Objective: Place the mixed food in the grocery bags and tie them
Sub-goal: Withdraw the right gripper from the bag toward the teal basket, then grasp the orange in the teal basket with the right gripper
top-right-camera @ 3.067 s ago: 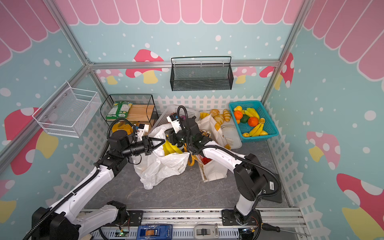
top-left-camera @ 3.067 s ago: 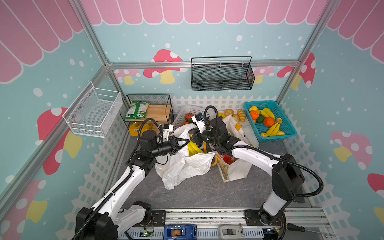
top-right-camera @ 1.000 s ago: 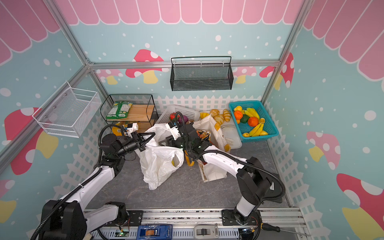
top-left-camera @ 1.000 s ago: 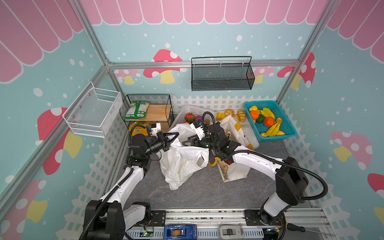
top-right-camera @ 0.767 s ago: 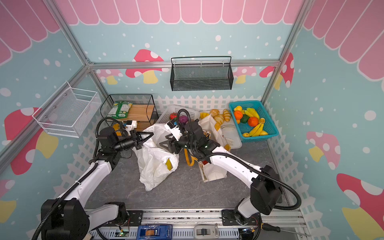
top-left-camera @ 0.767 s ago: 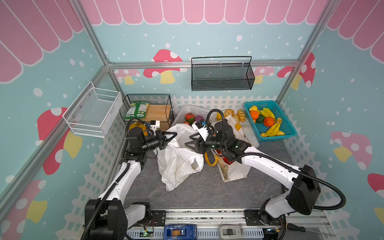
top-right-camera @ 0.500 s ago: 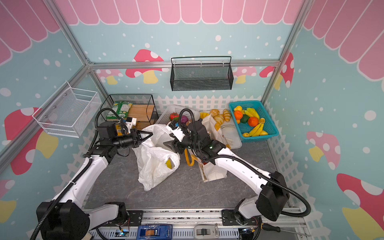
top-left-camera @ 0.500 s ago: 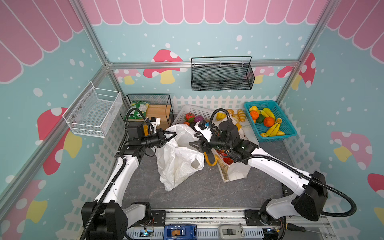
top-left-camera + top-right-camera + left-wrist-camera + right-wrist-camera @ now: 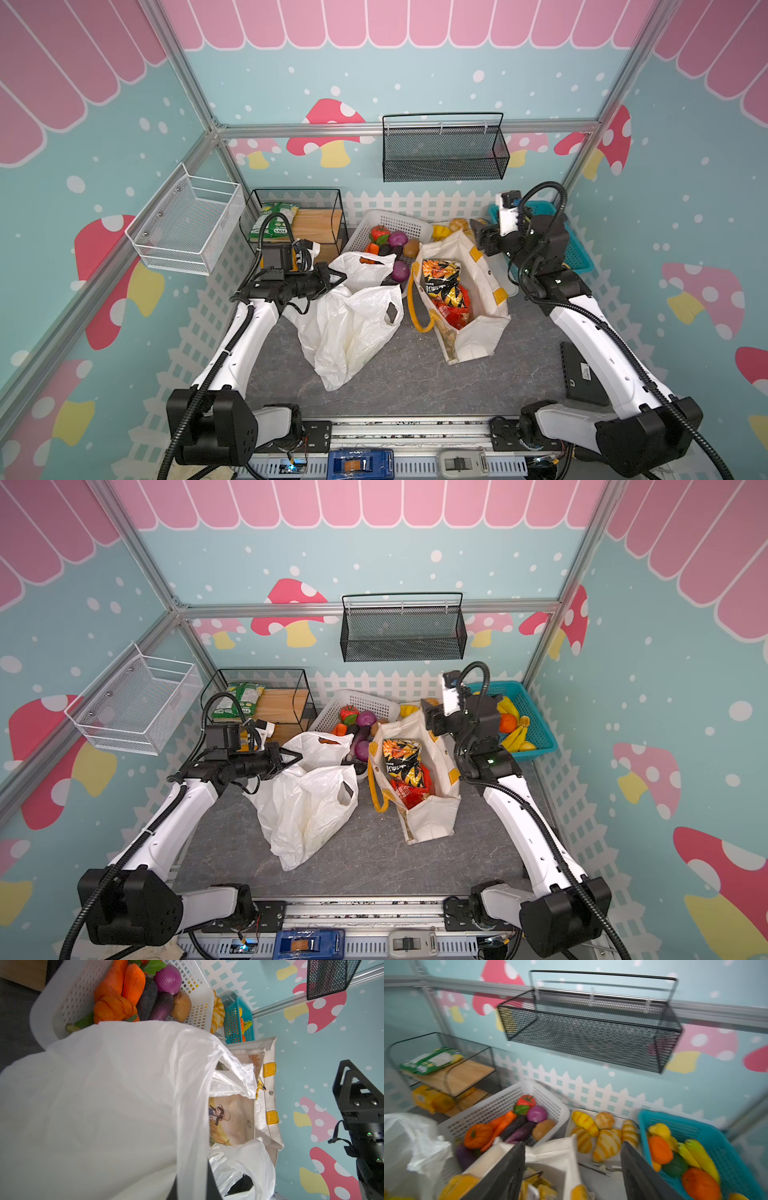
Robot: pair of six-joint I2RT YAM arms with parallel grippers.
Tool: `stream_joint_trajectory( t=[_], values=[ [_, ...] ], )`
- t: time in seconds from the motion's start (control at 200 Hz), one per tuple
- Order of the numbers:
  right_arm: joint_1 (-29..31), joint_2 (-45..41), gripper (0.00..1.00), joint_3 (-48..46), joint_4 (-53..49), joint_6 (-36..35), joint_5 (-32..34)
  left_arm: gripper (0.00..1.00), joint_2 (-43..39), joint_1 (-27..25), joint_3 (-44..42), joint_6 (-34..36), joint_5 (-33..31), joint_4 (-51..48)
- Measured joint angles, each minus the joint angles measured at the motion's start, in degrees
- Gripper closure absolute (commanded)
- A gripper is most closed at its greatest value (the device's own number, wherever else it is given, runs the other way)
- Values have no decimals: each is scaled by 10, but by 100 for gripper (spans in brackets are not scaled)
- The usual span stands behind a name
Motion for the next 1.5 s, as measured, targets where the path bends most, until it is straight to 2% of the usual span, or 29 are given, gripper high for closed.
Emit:
stream_joint_trajectory(
  t=[0.125, 0.24, 0.455, 0.695, 1.016, 1.311, 1.501],
  values=[
    [-113, 73, 24, 0, 27, 55, -12, 100, -2, 0, 0, 3, -1, 0],
    [-170, 174, 21, 10, 45, 106, -32, 100, -9, -1, -1, 2, 0, 7],
    [-203, 375, 19, 122, 47, 176, -61, 100, -25, -5, -10, -7, 3, 29],
    [-219, 523, 19, 264, 47, 229, -107, 100, -27, -6, -19, -11, 3, 40],
    [-226, 632, 20, 395, 31, 268, -171, 100, -27, -6, -20, -12, 3, 44],
    [-229, 668, 24, 422, 27, 282, -207, 100, -27, -6, -20, -12, 3, 44],
    [-228, 674, 19, 423, 7, 273, -207, 100, -27, -6, -20, -12, 3, 44]
  ],
)
